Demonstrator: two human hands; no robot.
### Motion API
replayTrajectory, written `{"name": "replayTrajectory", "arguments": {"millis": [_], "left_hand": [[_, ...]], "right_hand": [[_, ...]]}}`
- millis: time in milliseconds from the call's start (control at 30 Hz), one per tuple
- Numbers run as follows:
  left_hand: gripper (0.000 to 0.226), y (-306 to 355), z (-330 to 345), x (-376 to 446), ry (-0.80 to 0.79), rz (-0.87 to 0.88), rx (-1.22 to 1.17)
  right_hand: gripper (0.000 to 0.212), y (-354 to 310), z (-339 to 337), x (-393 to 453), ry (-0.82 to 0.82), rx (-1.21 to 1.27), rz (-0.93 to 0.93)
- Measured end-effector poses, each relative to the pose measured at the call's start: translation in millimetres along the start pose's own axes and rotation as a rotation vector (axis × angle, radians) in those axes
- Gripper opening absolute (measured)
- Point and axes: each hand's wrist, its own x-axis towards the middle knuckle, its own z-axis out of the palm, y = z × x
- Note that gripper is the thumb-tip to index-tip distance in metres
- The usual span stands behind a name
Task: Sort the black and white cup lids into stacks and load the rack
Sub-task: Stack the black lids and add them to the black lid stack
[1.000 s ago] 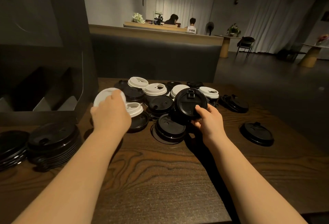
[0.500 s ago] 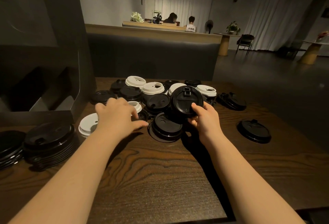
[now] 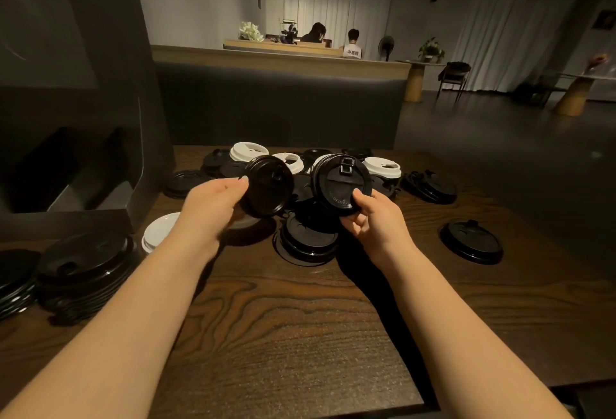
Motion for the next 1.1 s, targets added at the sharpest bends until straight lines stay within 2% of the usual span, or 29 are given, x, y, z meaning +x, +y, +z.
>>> {"name": "replayTrajectory", "arguments": {"millis": [67, 233, 333, 433, 567, 633, 800, 933, 1033, 1100], "left_hand": [[0.026, -0.2, 4.6, -1.7, -0.066, -0.144, -0.284], [0.016, -3.9, 16.4, -5.5, -0.222, -0.258, -0.529], [0.022, -9.3, 22.8, -11.4, -0.31, -0.248, -0.504], [0.024, -9.2, 26.6, -16.8, -0.385, -0.207, -0.46], [0.028, -4.6, 24.5, -16.2, -0.331, -0.21, -0.457], [0.023, -5.5, 25.3, -17.0, -0.322, -0.195, -0.425], [0.022, -7.8, 29.8, -25.1, -0.351, -0.071, -0.288], [0.047, -5.5, 30.3, -29.9, -0.342, 0.095, -0.209], [0.029, -6.7, 30.1, -36.0, -0.286, 0.332, 0.0], [0.028, -10.7, 28.7, -32.9, -0.182, 0.393, 0.108]], "right_hand": [[0.017, -0.3, 0.2, -1.5, -0.05, 0.01, 0.026], [0.023, 1.6, 2.0, -3.5, -0.164, 0.094, 0.106], [0.028, 2.3, 4.3, -6.8, -0.235, 0.15, 0.191], [0.027, 3.1, 6.3, -7.5, -0.274, 0.12, 0.183], [0.026, 5.4, 7.2, -8.0, -0.326, 0.097, 0.17], [0.027, 9.0, 7.9, -8.5, -0.344, 0.07, 0.165], [0.029, 11.1, 6.4, -9.3, -0.351, 0.004, 0.073], [0.033, 12.9, 4.2, -7.6, -0.308, -0.071, -0.06], [0.032, 16.0, 4.0, -9.2, -0.31, -0.177, -0.148], [0.025, 16.8, 4.6, -12.1, -0.311, -0.279, -0.209]]}}
